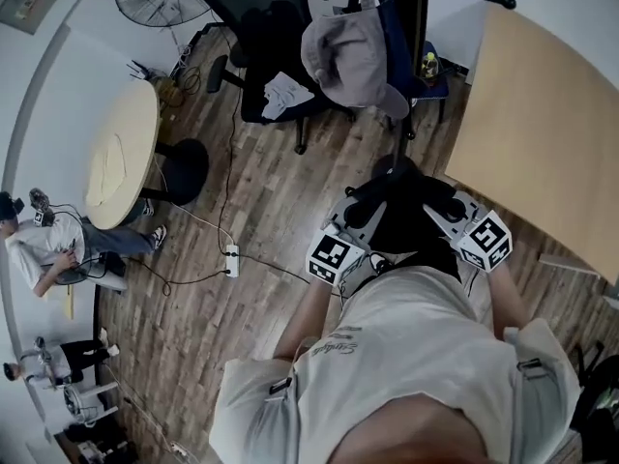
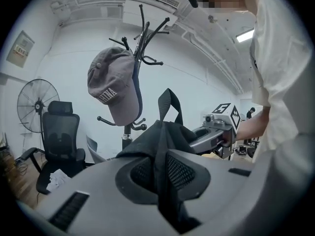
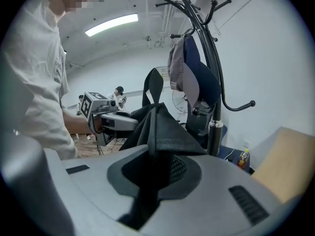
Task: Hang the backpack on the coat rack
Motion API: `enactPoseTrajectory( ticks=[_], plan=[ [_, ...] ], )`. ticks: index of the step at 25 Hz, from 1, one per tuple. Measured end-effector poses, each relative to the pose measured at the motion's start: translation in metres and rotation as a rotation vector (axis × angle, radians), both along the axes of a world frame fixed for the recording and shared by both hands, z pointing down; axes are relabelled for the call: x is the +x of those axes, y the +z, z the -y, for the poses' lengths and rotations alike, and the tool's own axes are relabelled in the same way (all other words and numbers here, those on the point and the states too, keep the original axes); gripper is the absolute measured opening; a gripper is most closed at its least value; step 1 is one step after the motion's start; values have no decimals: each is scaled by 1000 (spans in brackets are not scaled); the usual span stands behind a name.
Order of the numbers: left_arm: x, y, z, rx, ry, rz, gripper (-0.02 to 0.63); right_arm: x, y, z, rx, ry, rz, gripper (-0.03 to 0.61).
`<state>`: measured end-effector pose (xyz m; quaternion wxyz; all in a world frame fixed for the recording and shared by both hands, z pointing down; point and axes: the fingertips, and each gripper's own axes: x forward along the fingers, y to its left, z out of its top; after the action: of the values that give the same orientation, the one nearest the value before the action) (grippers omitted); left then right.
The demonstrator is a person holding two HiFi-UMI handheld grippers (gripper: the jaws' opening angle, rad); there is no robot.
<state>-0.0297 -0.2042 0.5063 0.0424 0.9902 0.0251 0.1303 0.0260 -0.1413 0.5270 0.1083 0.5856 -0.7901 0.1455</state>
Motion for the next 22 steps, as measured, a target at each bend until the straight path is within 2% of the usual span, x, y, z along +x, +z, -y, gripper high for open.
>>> enactPoseTrajectory(
  ticks=[4,9,22],
  plan=[
    [11,2,7,-2,68,1,44,5,2,1,-4,77,15,29],
    [27,3,11,0,121,8,44,16,3,4,2,127,32,29],
    [62,18,25,-58,118,59,44,51,18,19,-21,148,71,29]
  ],
)
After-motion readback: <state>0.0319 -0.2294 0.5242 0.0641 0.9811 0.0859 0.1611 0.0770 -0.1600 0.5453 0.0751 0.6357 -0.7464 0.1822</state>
